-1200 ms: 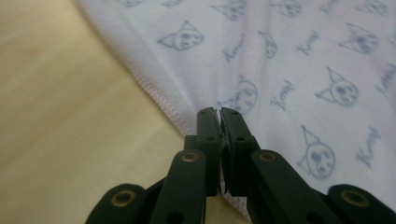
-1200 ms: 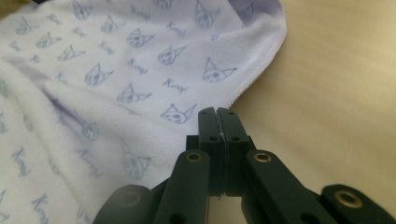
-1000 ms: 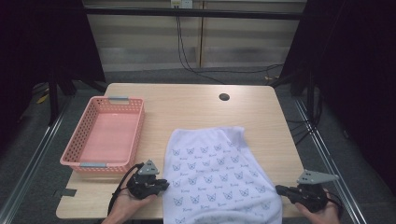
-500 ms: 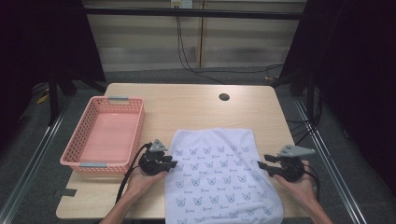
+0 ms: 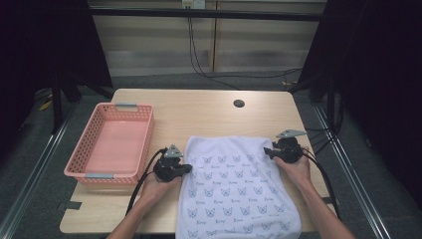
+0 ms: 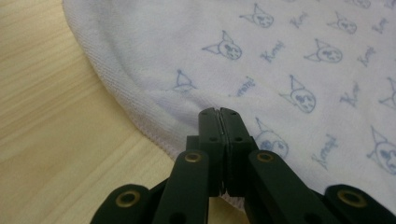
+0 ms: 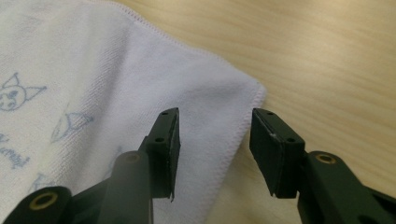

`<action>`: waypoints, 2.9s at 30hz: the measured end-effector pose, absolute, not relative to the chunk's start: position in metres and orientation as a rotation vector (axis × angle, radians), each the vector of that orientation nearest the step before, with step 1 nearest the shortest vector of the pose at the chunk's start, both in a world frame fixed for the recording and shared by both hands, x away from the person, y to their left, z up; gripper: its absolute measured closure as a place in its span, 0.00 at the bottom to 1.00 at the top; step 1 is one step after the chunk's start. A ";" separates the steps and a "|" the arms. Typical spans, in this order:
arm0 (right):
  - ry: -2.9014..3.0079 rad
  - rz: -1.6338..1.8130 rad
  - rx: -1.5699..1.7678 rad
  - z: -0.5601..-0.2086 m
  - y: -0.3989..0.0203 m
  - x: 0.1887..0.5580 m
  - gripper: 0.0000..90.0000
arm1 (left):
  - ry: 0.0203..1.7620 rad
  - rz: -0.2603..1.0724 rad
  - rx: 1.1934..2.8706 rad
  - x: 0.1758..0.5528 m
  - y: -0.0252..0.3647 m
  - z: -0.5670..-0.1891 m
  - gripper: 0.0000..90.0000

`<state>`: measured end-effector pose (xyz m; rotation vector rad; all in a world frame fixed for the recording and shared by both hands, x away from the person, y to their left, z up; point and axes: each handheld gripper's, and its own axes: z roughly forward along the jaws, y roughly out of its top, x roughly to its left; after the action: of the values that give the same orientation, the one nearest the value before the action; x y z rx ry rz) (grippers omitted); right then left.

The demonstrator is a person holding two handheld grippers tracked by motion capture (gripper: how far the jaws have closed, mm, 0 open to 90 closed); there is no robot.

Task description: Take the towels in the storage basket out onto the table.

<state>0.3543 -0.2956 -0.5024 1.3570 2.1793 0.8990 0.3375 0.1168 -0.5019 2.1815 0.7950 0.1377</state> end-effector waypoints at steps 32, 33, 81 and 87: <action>2.250 0.955 1.391 -0.490 -0.327 0.255 0.76 | 0.693 0.044 2.192 0.290 0.129 -0.486 0.81; 2.221 0.981 1.375 -0.486 -0.329 0.257 0.73 | 0.712 0.056 2.167 0.294 0.131 -0.484 0.78; 2.009 1.340 1.338 -0.432 -0.341 0.340 0.95 | 0.805 0.170 1.938 0.398 0.122 -0.428 0.96; 1.998 1.380 1.307 -0.413 -0.342 0.358 0.95 | 0.804 0.189 1.914 0.408 0.127 -0.413 0.96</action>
<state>0.3579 -0.3424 -0.4127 1.3068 1.9977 1.3796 0.4075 0.1266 -0.4127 1.9138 0.8042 0.1892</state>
